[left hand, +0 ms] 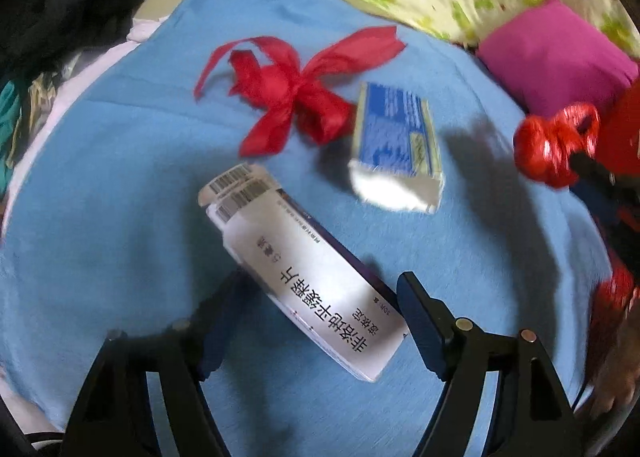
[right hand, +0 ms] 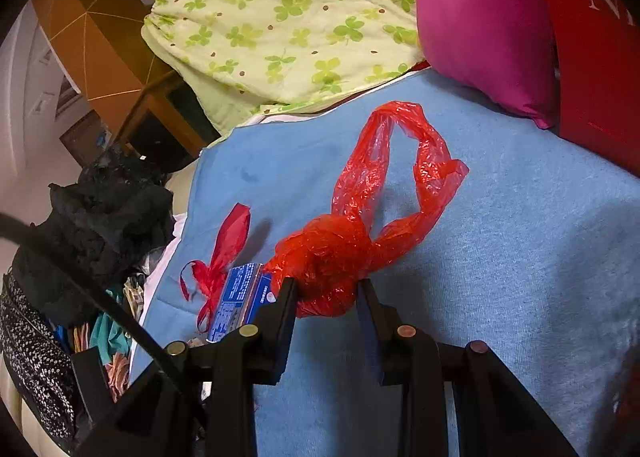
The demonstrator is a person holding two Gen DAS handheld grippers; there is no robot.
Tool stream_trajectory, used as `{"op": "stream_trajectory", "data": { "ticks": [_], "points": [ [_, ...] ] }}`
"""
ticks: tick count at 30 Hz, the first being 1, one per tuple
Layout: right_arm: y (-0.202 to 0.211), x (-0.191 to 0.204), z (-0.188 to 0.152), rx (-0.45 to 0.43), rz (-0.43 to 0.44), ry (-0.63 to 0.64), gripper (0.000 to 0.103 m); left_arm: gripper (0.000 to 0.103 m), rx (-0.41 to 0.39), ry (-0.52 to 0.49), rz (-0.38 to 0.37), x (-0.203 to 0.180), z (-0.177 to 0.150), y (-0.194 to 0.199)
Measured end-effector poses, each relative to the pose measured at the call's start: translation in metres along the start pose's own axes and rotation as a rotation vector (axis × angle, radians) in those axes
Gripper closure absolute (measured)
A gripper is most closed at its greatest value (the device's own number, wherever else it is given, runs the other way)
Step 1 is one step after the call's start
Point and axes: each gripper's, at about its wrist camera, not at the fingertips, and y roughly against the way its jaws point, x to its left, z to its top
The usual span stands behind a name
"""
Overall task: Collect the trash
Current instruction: 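Grasp the white purple-striped medicine box with the left tool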
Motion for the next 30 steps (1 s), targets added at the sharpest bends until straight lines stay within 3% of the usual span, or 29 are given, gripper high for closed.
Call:
{"op": "stream_trajectory", "data": {
  "ticks": [4, 7, 11, 14, 23, 24, 26, 30],
  "points": [
    [0.003, 0.002, 0.0, 0.0, 0.008, 0.014, 0.071, 0.025, 0.065, -0.055, -0.018, 0.017, -0.008, 0.012],
    [0.006, 0.005, -0.001, -0.004, 0.012, 0.03, 0.071, 0.025, 0.068, -0.07, 0.004, 0.027, -0.016, 0.025],
    [0.011, 0.007, -0.005, -0.009, 0.01, 0.054, 0.07, 0.025, 0.045, -0.016, -0.014, 0.032, -0.016, 0.04],
    [0.017, 0.008, -0.009, -0.013, 0.007, 0.069, 0.071, 0.025, -0.009, 0.018, 0.02, 0.018, -0.011, 0.043],
    [0.039, 0.005, -0.011, -0.062, 0.01, 0.111, 0.071, 0.025, -0.025, 0.143, 0.074, -0.006, -0.003, 0.002],
    [0.042, 0.003, -0.011, -0.068, 0.009, 0.114, 0.071, 0.028, -0.023, 0.144, 0.068, -0.007, -0.005, 0.0],
    [0.047, 0.002, -0.01, -0.077, 0.013, 0.118, 0.07, 0.043, -0.036, 0.124, 0.089, -0.009, -0.008, -0.001],
    [0.06, 0.002, -0.009, -0.111, 0.018, 0.141, 0.071, 0.052, -0.061, 0.111, 0.081, -0.009, -0.01, 0.005]
  ]
}}
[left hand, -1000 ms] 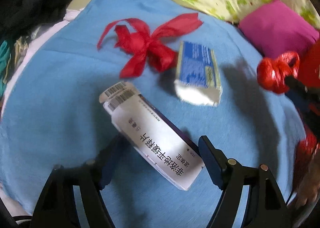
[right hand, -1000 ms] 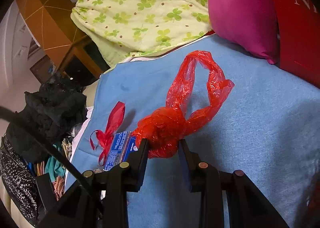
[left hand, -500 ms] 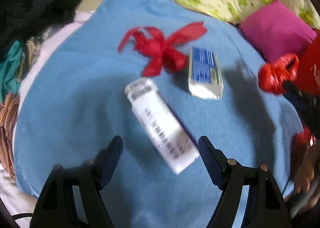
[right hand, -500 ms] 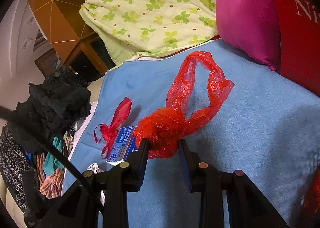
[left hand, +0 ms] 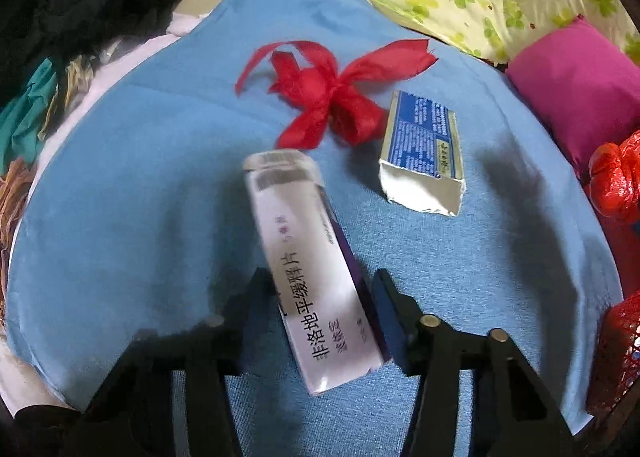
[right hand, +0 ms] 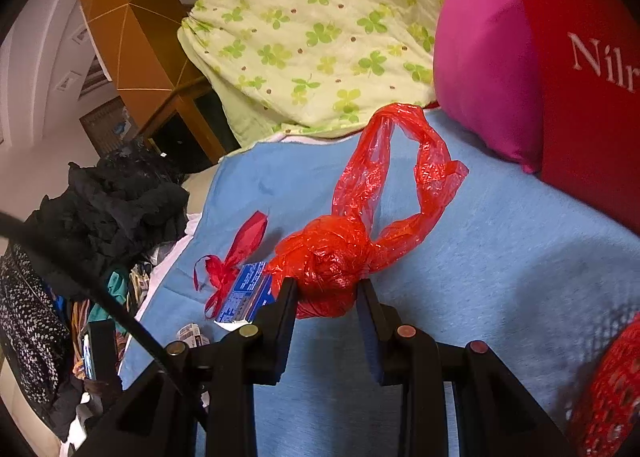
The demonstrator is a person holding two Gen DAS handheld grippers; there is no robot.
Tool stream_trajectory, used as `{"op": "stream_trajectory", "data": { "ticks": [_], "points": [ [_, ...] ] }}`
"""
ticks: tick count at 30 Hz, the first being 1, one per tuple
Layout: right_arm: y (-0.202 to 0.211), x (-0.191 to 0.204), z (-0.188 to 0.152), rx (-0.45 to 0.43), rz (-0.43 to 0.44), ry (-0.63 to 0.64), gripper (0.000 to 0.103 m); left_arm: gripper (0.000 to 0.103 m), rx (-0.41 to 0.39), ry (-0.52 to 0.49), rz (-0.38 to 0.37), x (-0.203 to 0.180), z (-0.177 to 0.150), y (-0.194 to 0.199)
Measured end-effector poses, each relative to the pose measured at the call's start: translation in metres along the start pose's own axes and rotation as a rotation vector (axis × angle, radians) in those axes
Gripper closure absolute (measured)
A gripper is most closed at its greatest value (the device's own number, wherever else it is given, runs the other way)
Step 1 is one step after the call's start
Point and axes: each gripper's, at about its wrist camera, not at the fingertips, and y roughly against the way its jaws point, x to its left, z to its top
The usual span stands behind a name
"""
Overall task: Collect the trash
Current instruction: 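Grasp the white purple-striped medicine box with the left tool, then drop the red bag into the red basket with the right tool while the left tool carries the box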
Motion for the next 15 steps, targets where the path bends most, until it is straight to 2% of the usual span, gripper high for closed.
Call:
{"op": "stream_trajectory", "data": {
  "ticks": [5, 15],
  "points": [
    [0.02, 0.006, 0.0, -0.061, 0.006, 0.038, 0.071, 0.053, -0.083, -0.046, 0.007, -0.009, -0.001, 0.028],
    [0.065, 0.026, -0.004, -0.202, -0.008, 0.141, 0.07, 0.053, -0.362, -0.219, 0.036, -0.056, 0.004, 0.117]
  ]
}}
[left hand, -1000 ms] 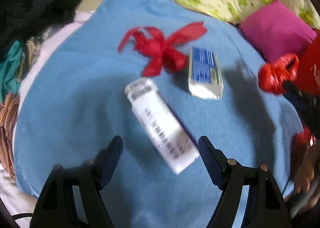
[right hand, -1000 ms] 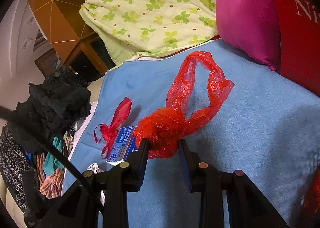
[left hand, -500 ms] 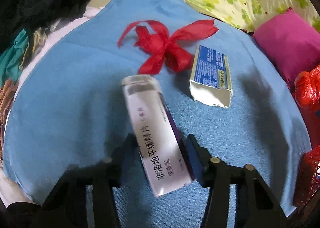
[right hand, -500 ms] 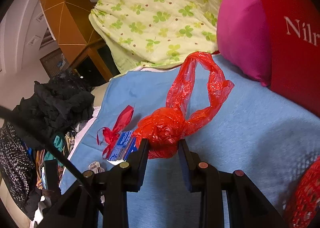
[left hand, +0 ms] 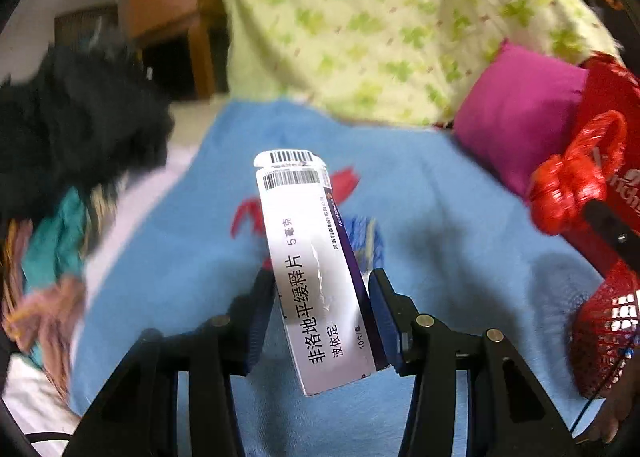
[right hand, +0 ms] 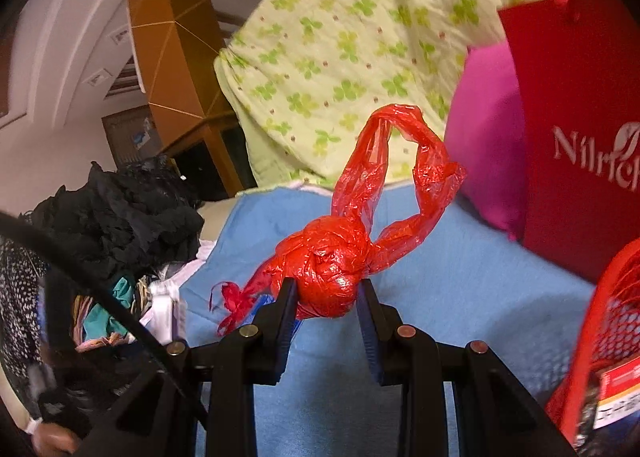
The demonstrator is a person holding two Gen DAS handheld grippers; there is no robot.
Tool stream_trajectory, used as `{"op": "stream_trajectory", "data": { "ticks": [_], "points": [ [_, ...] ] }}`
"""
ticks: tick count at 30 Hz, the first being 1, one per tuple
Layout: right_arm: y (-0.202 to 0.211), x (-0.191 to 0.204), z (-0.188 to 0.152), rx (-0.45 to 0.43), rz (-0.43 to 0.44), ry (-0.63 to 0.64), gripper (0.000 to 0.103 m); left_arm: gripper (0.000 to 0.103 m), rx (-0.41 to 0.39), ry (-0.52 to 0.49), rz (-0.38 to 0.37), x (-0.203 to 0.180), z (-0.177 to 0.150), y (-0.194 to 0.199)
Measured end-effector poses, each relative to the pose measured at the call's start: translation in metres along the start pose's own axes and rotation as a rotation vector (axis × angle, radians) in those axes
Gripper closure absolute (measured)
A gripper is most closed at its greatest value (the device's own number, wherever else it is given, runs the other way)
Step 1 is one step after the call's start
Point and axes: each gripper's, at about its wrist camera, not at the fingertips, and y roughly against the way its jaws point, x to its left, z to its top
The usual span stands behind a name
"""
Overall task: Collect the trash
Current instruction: 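Drop the red bag into the red basket with the right tool while the left tool carries the box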
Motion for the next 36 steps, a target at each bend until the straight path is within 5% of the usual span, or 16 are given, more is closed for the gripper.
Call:
{"op": "stream_trajectory", "data": {
  "ticks": [14, 36],
  "points": [
    [0.075, -0.005, 0.006, -0.177, -0.084, 0.036, 0.07, 0.053, -0.222, -0.172, -0.043, -0.048, 0.022, 0.087],
    [0.154, -0.022, -0.009, -0.322, -0.2, 0.0, 0.071, 0.052, -0.292, -0.252, -0.108, -0.083, 0.023, 0.13]
  ]
}}
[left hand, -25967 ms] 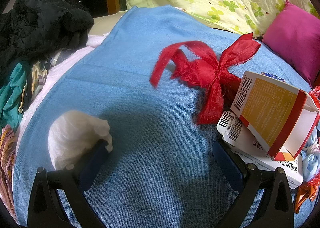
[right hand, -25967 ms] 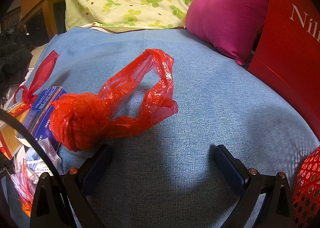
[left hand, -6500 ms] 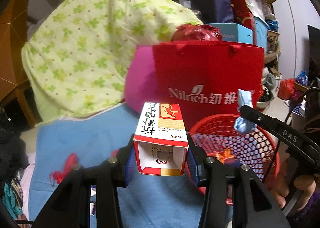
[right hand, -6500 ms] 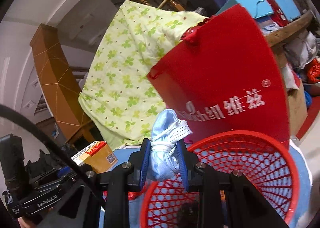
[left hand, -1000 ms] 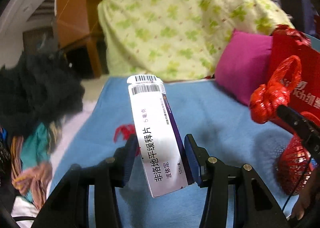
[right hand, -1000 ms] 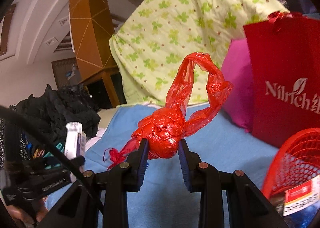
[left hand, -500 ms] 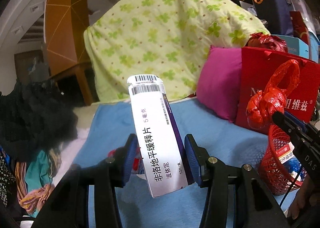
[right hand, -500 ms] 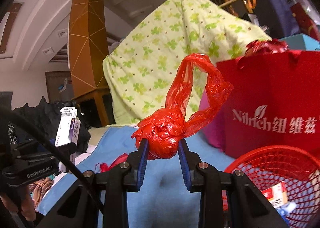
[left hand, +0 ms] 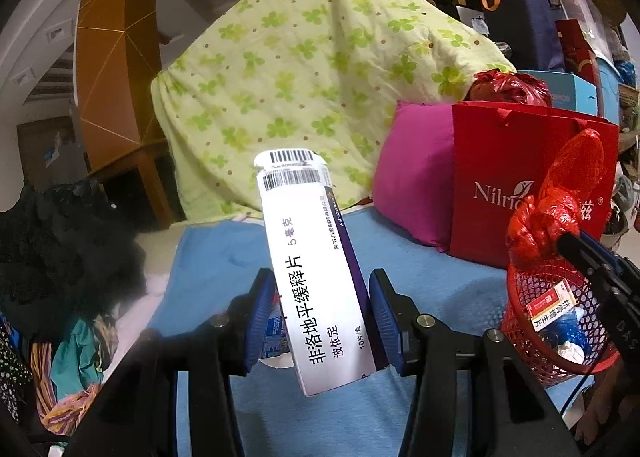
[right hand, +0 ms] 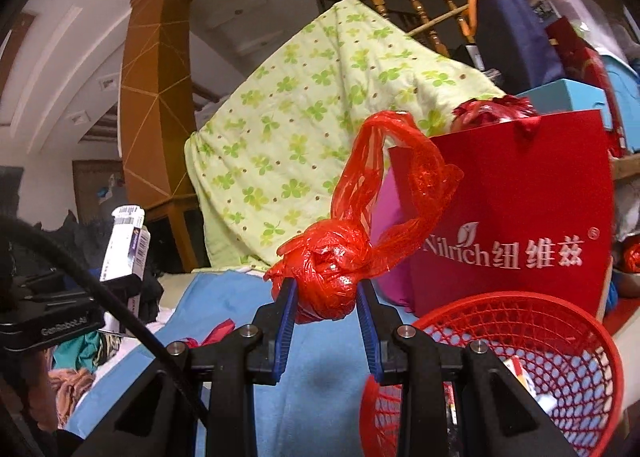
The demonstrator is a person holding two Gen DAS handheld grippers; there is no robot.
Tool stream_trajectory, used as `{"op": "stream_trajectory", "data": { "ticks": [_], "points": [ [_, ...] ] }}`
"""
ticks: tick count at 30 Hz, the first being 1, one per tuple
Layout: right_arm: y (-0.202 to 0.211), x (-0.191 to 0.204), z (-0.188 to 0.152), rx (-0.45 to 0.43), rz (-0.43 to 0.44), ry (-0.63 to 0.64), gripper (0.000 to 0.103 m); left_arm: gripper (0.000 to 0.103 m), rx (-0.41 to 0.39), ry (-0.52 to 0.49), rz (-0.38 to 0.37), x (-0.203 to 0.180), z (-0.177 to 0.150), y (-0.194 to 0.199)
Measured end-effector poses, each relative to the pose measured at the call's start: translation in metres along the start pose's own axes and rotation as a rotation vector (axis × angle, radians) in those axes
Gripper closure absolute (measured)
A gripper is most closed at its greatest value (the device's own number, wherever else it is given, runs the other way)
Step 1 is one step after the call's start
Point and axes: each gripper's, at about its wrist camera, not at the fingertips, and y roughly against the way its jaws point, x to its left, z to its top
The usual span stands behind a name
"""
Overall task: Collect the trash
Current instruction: 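Drop the red bag into the red basket with the right tool while the left tool carries the box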
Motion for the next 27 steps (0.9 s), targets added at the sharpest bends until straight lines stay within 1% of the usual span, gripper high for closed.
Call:
{"op": "stream_trajectory", "data": {
  "ticks": [6, 8, 10, 12, 14, 16, 18, 21, 23, 25, 26, 27],
  "points": [
    [0.021, -0.012, 0.001, -0.036, -0.028, -0.044, 0.071, 0.052, -0.001, -0.016, -0.016, -0.009, 0.003, 0.001],
    [0.022, -0.014, 0.001, -0.038, -0.031, -0.047, 0.071, 0.052, 0.013, -0.008, -0.046, -0.011, 0.002, -0.003],
    [0.014, -0.016, -0.001, 0.007, -0.058, -0.044, 0.071, 0.052, 0.051, 0.01, -0.067, -0.011, -0.001, -0.012],
    [0.011, -0.02, -0.001, 0.028, -0.048, -0.061, 0.071, 0.052, 0.082, 0.035, -0.079, -0.008, -0.006, -0.02],
    [0.012, -0.02, -0.001, 0.024, -0.013, -0.062, 0.071, 0.052, 0.107, 0.059, -0.064, -0.001, -0.013, -0.029],
    [0.012, -0.017, -0.002, 0.034, 0.055, -0.059, 0.071, 0.052, 0.117, 0.054, -0.033, 0.004, -0.021, -0.034],
    [0.007, -0.01, -0.005, 0.065, 0.113, -0.044, 0.071, 0.052, 0.121, 0.047, 0.003, 0.012, -0.028, -0.036],
    [-0.001, 0.003, -0.011, 0.109, 0.165, -0.017, 0.07, 0.052, 0.128, 0.053, 0.038, 0.027, -0.036, -0.038],
    [-0.01, 0.017, -0.018, 0.162, 0.201, 0.019, 0.07, 0.052, 0.139, 0.069, 0.064, 0.04, -0.042, -0.04],
    [-0.016, 0.031, -0.026, 0.199, 0.22, 0.047, 0.07, 0.052, 0.147, 0.086, 0.072, 0.051, -0.046, -0.041],
    [-0.023, 0.039, -0.032, 0.244, 0.237, 0.061, 0.069, 0.052, 0.146, 0.092, 0.076, 0.055, -0.047, -0.04],
    [-0.028, 0.043, -0.037, 0.275, 0.243, 0.069, 0.063, 0.052, 0.145, 0.094, 0.078, 0.058, -0.047, -0.04]
  ]
}}
